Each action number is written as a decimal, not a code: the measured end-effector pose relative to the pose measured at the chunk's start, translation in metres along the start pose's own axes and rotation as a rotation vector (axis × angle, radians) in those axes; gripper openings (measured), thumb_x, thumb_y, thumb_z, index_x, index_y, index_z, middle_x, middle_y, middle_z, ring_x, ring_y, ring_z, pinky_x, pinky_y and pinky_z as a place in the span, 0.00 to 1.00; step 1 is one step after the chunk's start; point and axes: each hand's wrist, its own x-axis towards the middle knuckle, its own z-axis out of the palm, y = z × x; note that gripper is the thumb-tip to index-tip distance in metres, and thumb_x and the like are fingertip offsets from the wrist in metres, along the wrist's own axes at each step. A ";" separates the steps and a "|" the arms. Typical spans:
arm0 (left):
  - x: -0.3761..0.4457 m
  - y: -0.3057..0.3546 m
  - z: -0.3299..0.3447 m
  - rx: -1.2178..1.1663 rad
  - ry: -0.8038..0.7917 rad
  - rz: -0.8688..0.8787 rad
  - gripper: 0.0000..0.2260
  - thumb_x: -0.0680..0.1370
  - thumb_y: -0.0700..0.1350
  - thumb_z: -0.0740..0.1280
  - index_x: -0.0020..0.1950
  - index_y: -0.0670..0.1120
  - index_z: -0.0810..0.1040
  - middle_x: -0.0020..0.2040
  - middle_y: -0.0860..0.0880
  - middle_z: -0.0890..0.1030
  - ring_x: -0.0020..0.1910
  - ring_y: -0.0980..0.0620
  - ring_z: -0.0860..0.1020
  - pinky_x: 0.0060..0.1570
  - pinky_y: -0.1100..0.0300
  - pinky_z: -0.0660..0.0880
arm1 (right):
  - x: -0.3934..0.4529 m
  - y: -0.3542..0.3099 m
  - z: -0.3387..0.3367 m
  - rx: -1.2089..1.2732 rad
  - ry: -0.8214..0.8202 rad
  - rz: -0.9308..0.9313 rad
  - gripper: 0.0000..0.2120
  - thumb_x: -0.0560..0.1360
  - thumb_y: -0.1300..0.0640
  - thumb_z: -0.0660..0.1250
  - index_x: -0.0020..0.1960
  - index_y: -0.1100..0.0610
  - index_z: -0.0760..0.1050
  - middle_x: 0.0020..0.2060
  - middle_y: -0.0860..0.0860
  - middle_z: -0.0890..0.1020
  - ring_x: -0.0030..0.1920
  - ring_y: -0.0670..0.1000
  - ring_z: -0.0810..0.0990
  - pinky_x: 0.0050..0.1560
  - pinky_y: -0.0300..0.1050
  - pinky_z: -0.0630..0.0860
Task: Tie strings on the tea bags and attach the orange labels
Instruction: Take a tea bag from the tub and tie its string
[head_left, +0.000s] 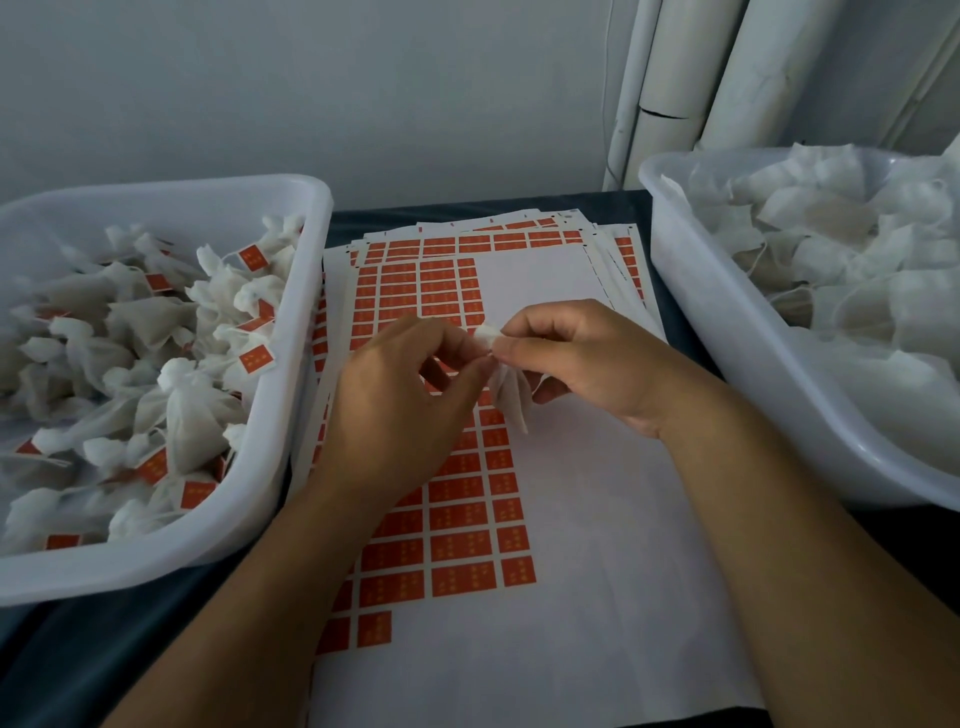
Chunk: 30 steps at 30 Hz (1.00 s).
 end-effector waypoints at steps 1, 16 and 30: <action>0.000 0.001 0.001 -0.005 -0.008 -0.016 0.04 0.78 0.52 0.71 0.45 0.57 0.77 0.42 0.66 0.76 0.46 0.63 0.77 0.40 0.77 0.73 | 0.000 0.000 0.001 -0.005 0.000 -0.003 0.10 0.82 0.49 0.67 0.48 0.51 0.83 0.43 0.47 0.86 0.47 0.49 0.86 0.52 0.46 0.83; 0.001 0.005 -0.005 -0.474 -0.219 -0.399 0.12 0.84 0.45 0.59 0.45 0.45 0.78 0.35 0.52 0.78 0.33 0.56 0.76 0.36 0.66 0.77 | 0.002 -0.001 0.006 -0.055 0.008 -0.137 0.10 0.81 0.44 0.66 0.56 0.49 0.80 0.39 0.39 0.83 0.40 0.43 0.83 0.39 0.34 0.78; 0.003 0.004 -0.011 -1.076 -0.372 -0.648 0.10 0.78 0.46 0.61 0.44 0.46 0.81 0.37 0.48 0.78 0.32 0.55 0.74 0.32 0.62 0.75 | -0.002 -0.005 0.000 0.080 0.016 -0.249 0.18 0.74 0.43 0.71 0.62 0.46 0.79 0.40 0.39 0.83 0.40 0.44 0.83 0.35 0.36 0.78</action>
